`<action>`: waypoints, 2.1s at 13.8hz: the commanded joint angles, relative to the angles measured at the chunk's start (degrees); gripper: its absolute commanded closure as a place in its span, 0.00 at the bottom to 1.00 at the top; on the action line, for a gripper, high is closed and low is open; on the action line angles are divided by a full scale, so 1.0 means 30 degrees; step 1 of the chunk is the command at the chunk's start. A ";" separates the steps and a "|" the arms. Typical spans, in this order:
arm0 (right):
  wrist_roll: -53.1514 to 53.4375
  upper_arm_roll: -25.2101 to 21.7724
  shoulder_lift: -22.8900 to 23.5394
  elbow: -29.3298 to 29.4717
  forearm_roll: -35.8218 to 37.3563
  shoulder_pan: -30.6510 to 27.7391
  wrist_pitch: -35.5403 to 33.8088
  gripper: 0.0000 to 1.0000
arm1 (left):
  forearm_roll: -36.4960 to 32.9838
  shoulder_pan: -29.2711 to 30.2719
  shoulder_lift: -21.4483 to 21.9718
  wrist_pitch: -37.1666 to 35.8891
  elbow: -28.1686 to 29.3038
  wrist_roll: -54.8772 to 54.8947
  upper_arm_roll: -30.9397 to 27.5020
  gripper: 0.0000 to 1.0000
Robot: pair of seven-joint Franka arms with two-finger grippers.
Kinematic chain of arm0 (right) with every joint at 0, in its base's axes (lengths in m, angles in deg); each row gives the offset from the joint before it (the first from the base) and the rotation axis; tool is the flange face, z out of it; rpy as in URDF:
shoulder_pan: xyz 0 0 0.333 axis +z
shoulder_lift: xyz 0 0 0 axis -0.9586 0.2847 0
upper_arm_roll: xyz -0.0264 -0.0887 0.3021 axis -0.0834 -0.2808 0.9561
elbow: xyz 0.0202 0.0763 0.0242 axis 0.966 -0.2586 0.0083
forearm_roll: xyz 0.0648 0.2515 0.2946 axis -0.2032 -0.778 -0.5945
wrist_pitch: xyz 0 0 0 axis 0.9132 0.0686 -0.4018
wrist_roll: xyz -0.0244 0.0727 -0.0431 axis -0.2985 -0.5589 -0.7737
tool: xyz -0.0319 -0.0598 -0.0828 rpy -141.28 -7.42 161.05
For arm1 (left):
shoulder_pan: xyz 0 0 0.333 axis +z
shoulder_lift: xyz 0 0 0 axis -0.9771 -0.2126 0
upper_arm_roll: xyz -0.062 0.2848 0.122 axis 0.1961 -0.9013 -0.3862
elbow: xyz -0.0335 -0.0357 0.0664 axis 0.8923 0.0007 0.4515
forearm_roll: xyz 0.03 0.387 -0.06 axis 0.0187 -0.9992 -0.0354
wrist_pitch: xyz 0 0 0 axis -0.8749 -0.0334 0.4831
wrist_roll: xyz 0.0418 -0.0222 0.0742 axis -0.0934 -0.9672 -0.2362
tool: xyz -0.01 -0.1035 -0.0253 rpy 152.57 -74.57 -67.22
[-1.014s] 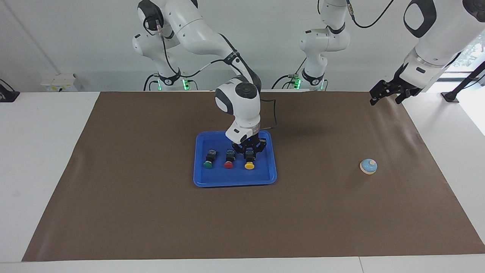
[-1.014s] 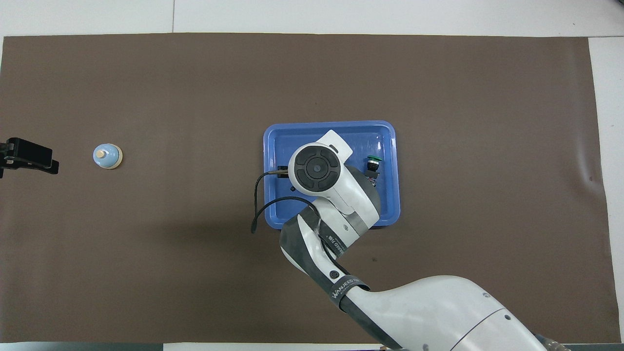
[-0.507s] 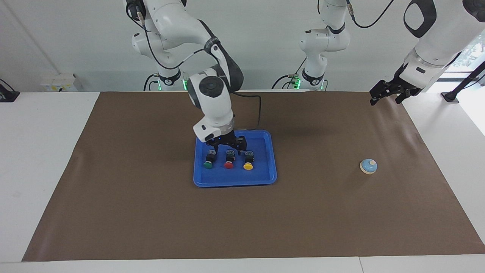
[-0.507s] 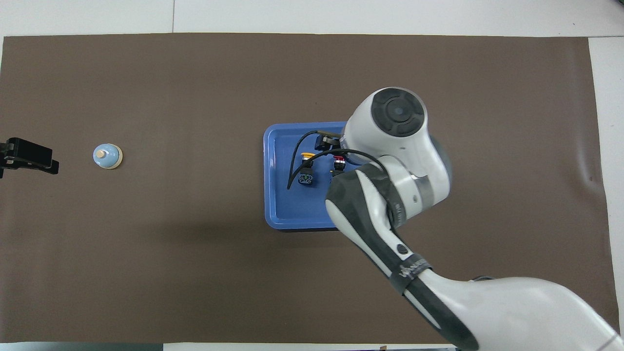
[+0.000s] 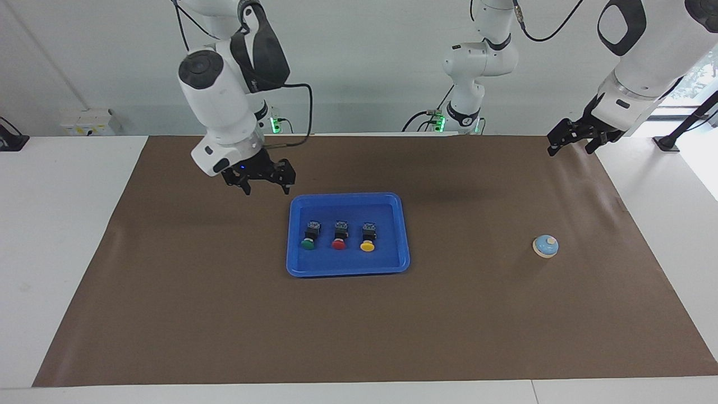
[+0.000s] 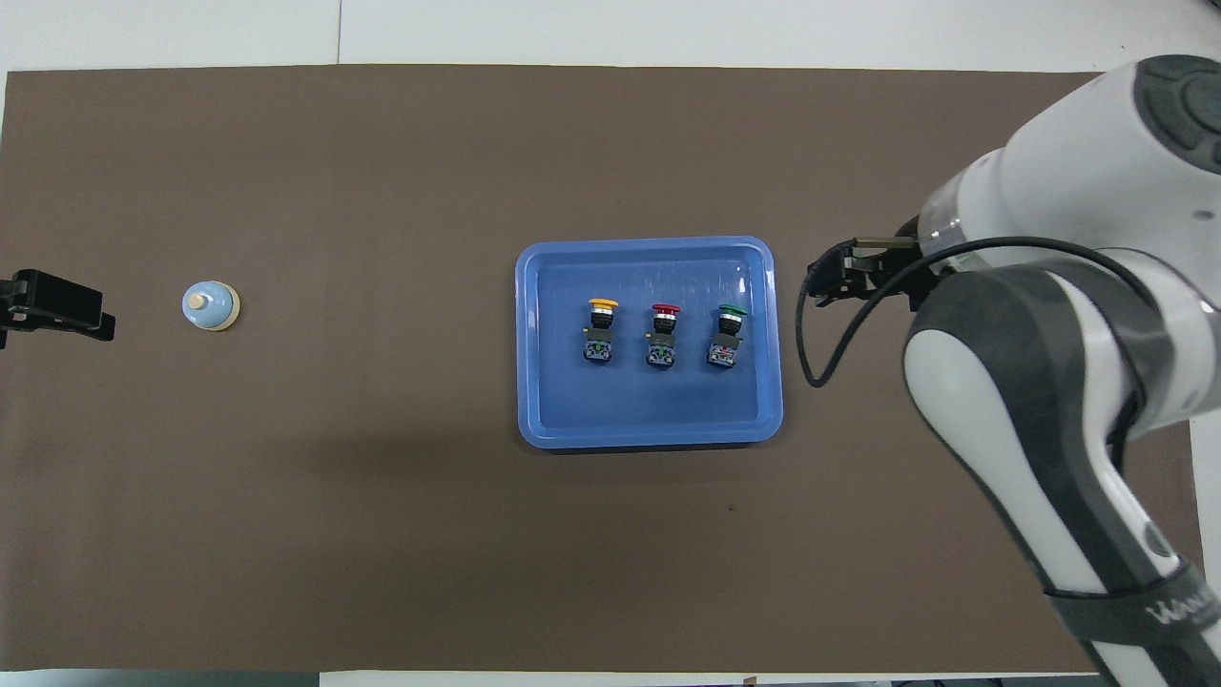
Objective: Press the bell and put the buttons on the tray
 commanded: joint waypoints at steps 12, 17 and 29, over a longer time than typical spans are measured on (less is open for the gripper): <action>-0.3134 0.1360 -0.1418 0.2681 0.1903 -0.3085 -0.4438 0.00 | -0.0079 0.0051 0.0056 -0.0006 0.0049 -0.0097 -0.0001 0.00; -0.3133 0.1390 -0.1448 0.2680 0.1640 -0.3144 -0.4496 0.00 | -0.0079 0.0051 0.0056 -0.0006 0.0049 -0.0097 0.0028 0.00; -0.2752 0.1624 -0.1741 0.2152 0.1202 -0.3202 -0.4380 0.00 | -0.0079 -0.0064 0.0027 0.0081 0.0079 -0.0097 0.0028 0.00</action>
